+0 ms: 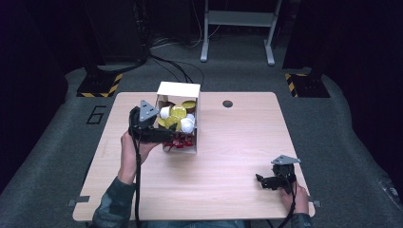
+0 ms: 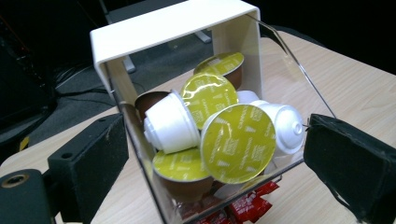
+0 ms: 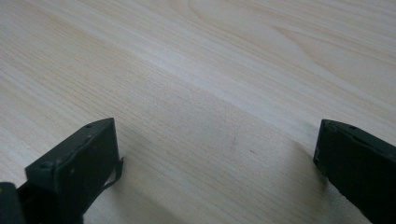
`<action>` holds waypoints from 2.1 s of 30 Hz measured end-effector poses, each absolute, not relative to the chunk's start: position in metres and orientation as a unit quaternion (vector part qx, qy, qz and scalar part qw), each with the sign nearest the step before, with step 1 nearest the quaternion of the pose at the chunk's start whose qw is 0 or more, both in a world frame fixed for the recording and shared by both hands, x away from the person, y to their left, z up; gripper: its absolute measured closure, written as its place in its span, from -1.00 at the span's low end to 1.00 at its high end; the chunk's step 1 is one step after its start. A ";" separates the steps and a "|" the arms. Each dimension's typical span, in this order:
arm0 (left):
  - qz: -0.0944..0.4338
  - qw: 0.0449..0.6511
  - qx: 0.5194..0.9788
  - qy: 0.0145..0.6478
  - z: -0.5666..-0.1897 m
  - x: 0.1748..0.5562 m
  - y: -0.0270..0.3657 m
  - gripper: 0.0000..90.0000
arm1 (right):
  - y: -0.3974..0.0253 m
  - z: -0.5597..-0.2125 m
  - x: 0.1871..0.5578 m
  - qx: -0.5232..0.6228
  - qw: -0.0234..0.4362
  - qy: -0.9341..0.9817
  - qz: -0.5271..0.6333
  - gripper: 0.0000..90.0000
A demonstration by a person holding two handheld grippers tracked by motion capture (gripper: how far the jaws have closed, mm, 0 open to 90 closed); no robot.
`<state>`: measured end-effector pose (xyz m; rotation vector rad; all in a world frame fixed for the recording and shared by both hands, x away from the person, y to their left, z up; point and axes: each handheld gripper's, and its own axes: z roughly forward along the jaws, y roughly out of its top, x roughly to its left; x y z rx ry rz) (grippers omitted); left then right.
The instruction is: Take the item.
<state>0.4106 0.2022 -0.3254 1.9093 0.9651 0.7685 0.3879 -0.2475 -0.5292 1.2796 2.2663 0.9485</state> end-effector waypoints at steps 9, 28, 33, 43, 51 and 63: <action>0.304 0.414 0.775 0.369 -0.331 0.418 0.184 -0.73 | -0.248 -0.529 0.388 0.454 0.185 0.804 0.336 -1.00; 0.296 0.393 0.788 0.371 -0.346 0.427 0.178 -0.35 | -0.248 -0.529 0.388 0.454 0.186 0.804 0.336 -1.00; 0.293 0.389 0.789 0.375 -0.348 0.429 0.178 -0.20 | -0.248 -0.529 0.388 0.454 0.186 0.804 0.335 -1.00; 0.293 0.392 0.789 0.371 -0.349 0.428 0.181 -0.11 | -0.248 -0.529 0.388 0.454 0.186 0.804 0.335 -1.00; 0.292 0.394 0.790 0.369 -0.349 0.427 0.182 -0.10 | -0.248 -0.529 0.388 0.453 0.187 0.805 0.335 -1.00; 0.299 0.401 0.785 0.365 -0.344 0.424 0.185 -0.10 | -0.248 -0.529 0.388 0.454 0.185 0.804 0.336 -1.00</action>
